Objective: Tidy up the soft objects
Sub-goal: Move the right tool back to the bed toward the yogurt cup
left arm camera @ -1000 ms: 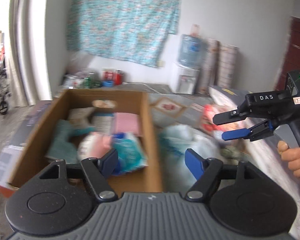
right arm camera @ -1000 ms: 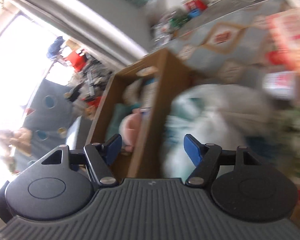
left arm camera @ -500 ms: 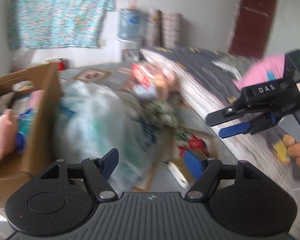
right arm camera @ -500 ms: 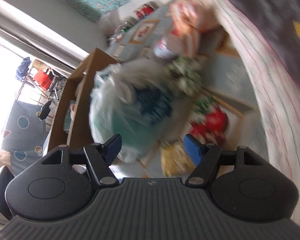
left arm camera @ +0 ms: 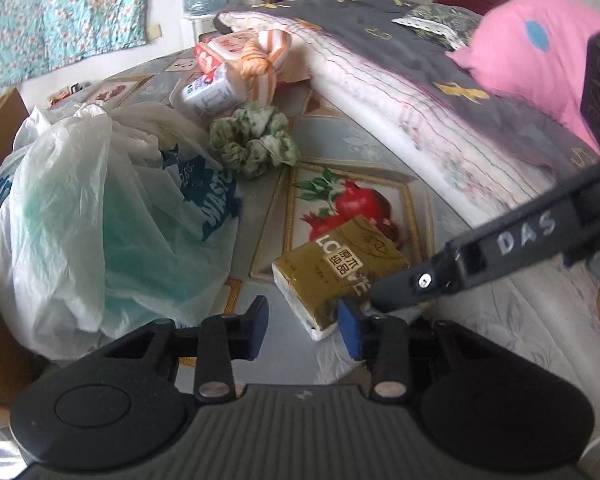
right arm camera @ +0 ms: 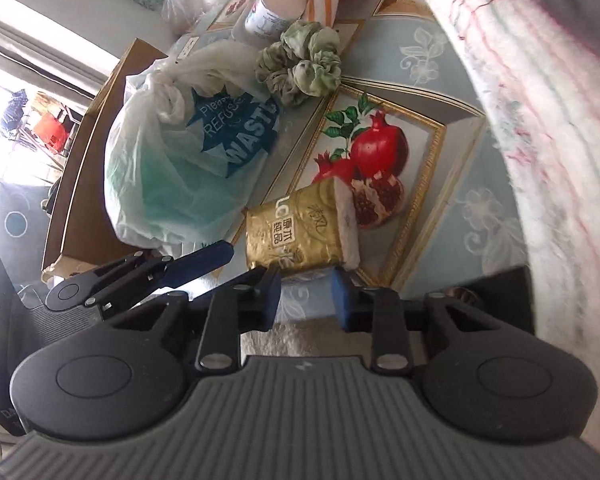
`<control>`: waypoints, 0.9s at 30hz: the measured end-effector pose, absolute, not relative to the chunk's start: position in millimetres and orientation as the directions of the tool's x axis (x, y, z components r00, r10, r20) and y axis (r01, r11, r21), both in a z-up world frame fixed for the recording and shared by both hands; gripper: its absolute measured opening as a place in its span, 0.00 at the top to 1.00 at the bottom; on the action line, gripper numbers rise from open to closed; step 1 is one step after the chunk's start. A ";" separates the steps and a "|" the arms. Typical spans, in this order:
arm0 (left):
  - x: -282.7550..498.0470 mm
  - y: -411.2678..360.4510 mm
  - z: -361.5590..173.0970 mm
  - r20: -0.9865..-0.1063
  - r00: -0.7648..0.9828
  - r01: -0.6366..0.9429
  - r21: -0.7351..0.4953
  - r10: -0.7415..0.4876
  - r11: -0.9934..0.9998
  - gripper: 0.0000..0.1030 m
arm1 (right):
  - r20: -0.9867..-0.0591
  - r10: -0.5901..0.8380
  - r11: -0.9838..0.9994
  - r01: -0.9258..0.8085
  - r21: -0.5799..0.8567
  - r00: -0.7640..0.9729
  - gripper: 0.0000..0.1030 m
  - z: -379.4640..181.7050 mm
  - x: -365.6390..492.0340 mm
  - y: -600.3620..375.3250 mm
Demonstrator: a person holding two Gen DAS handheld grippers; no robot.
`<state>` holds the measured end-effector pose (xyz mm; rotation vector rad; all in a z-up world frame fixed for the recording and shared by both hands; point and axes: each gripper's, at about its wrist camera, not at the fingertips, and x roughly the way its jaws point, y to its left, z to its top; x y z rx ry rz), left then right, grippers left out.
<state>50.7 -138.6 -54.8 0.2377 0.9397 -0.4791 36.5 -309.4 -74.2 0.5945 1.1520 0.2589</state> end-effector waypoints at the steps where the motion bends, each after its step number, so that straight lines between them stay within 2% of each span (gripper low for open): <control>1: 54.8 -139.8 -53.4 -0.816 0.503 0.486 -0.005 -0.284 0.874 0.62 | -0.776 0.486 0.817 0.107 0.567 0.402 0.75 -75.5 41.8 -309.2; 8: 85.5 -141.5 -49.4 -0.798 0.551 0.420 0.013 -0.243 0.907 0.62 | -0.776 0.445 0.832 0.115 0.543 0.447 0.72 -64.2 75.2 -318.4; 12: 91.2 -134.0 -43.2 -0.785 0.565 0.407 -0.003 -0.254 0.913 0.61 | -0.756 0.406 0.842 0.111 0.528 0.513 0.57 -38.6 91.6 -332.9; 16: 98.1 -130.5 -40.2 -0.782 0.567 0.400 -0.012 -0.258 0.917 0.61 | -0.723 0.383 0.831 0.128 0.542 0.574 0.51 -23.0 127.6 -344.5; 21: 107.2 -127.4 -31.5 -0.766 0.577 0.395 -0.044 -0.284 0.918 0.61 | -0.692 0.390 0.805 0.140 0.577 0.608 0.51 -18.9 176.1 -349.9; 27: 118.1 -125.0 -24.0 -0.747 0.591 0.377 -0.078 -0.305 0.923 0.61 | -0.712 0.379 0.827 0.128 0.547 0.591 0.51 -21.8 225.9 -337.5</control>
